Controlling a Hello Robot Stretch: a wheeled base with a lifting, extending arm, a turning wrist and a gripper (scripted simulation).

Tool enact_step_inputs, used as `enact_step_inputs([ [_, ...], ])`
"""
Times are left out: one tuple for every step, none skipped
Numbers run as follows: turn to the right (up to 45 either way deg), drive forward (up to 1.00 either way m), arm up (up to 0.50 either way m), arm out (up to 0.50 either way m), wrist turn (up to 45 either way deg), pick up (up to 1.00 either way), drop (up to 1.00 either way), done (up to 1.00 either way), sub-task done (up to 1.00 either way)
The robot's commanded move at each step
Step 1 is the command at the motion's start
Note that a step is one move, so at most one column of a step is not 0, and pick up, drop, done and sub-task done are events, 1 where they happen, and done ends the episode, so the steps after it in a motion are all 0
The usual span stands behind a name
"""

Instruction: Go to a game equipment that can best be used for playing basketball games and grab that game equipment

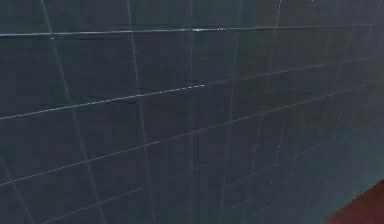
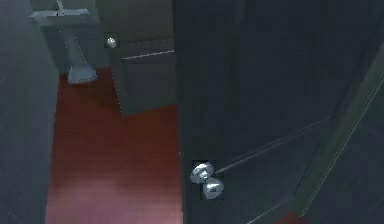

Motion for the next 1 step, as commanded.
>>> enact_step_inputs([
  [45.0,0.0,0.0,0.0,0.0,0.0,0.0,0.0,0.0],
])
